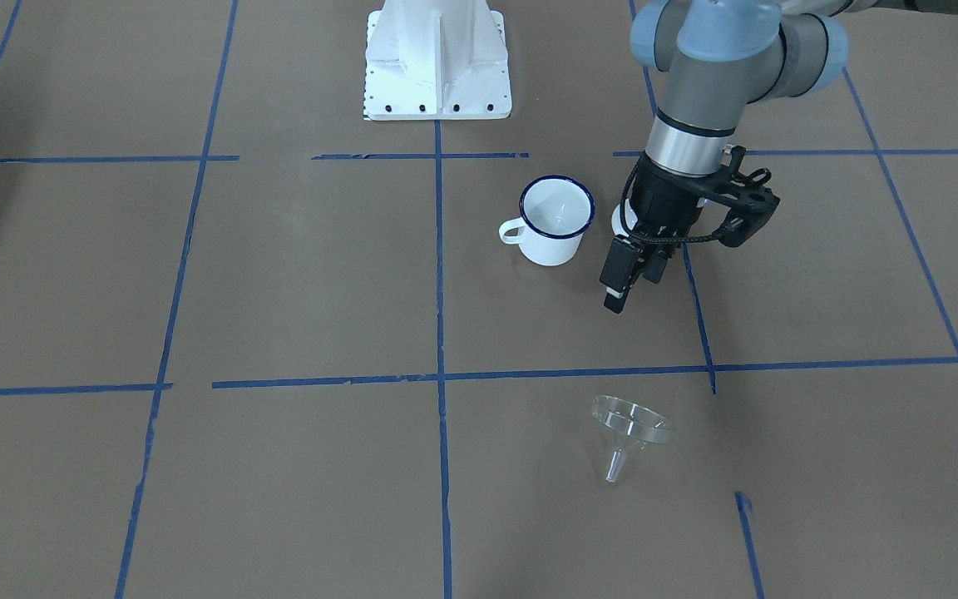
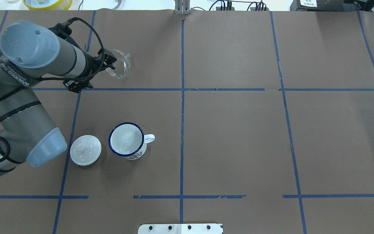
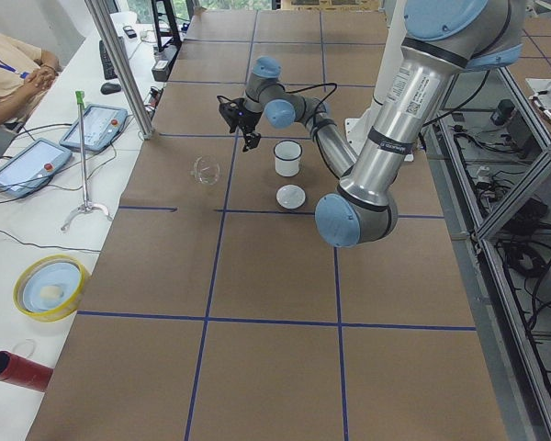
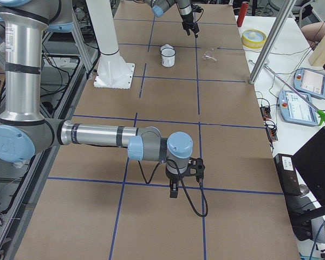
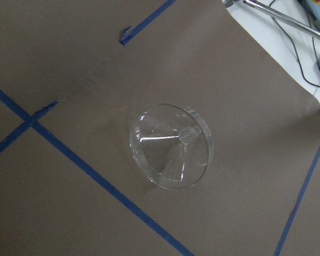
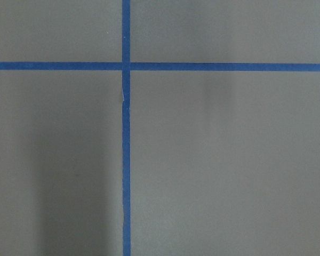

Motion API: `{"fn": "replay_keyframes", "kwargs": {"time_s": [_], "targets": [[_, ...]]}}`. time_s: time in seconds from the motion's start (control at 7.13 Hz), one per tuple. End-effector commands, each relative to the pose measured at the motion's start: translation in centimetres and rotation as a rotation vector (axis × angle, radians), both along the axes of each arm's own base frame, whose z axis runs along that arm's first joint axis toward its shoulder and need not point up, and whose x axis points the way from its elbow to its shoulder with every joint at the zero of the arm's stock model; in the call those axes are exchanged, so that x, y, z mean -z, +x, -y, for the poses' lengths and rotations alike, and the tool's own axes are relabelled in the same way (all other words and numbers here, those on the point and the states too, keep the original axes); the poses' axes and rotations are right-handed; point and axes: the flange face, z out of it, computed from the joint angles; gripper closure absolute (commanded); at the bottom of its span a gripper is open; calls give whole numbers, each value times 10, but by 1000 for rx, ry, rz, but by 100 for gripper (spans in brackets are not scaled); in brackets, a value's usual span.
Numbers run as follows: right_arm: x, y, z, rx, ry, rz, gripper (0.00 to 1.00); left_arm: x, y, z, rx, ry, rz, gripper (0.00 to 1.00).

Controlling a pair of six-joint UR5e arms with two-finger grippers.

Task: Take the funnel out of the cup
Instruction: 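Release the funnel and move the left gripper to the white lid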

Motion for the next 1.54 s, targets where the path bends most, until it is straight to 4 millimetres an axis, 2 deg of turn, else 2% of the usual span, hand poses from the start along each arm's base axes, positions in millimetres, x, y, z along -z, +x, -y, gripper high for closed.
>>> {"fn": "replay_keyframes", "kwargs": {"time_s": [0.0,0.28,0.56,0.7,0.84,0.98,1.12,1.4], "targets": [[0,0,0,0,0,0,0,-4,-14,-21,-74,-11,54,7],[0,0,0,0,0,0,0,-22,-24,-40,-185,26,74,7],[-1,0,0,0,-1,0,0,-44,-48,-71,-264,60,63,7],[0,0,0,0,0,0,0,-61,-46,-87,-299,74,29,6],[0,0,0,0,0,0,0,-84,-23,-99,-343,68,27,6],[-1,0,0,0,-1,0,0,-102,0,-101,-350,30,28,6],[0,0,0,0,0,0,0,-112,27,-113,-367,5,12,6],[0,0,0,0,0,0,0,-123,40,-127,-404,-1,28,8]]}}
